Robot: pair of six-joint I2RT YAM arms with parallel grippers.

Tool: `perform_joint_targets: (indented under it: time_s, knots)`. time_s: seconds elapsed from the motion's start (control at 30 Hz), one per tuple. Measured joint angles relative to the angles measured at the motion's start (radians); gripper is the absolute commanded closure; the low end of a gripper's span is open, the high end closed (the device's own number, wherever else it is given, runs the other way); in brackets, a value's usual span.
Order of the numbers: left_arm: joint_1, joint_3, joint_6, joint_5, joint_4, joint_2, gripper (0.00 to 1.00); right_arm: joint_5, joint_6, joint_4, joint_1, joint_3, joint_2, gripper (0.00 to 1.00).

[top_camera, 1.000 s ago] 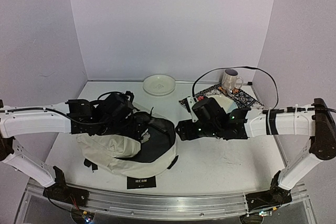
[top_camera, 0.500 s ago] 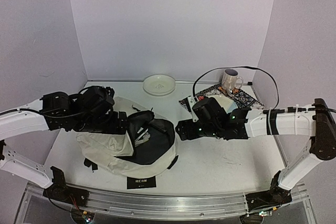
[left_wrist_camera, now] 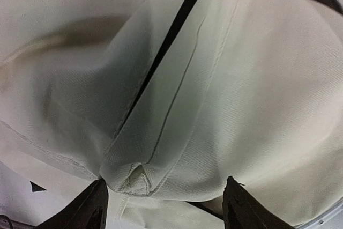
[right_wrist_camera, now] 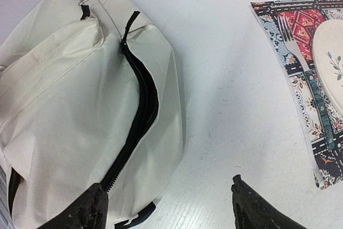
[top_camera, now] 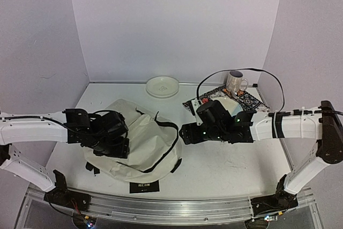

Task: Pack the student bag
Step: Place the student bag at the center of the board, then move the student bag to the center of the board.

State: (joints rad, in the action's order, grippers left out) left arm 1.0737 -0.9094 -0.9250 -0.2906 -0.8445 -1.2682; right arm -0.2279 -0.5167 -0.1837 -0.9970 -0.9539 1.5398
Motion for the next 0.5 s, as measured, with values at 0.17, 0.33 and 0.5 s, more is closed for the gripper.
perform_joint_targets:
  time_s: [0.17,0.33,0.5]
  knots:
    - [-0.001,0.042,-0.006,0.036,0.06,-0.07,0.28,0.001,0.0,0.0,0.0,0.0,0.0,0.21]
    - [-0.018,0.035,0.017,0.019,0.117,-0.197,0.3,0.006,0.001,0.001,0.0,0.0,0.0,0.21]
    - [-0.103,-0.024,0.086,0.01,0.158,-0.296,0.31,0.026,0.008,0.001,0.0,0.0,0.0,0.21]
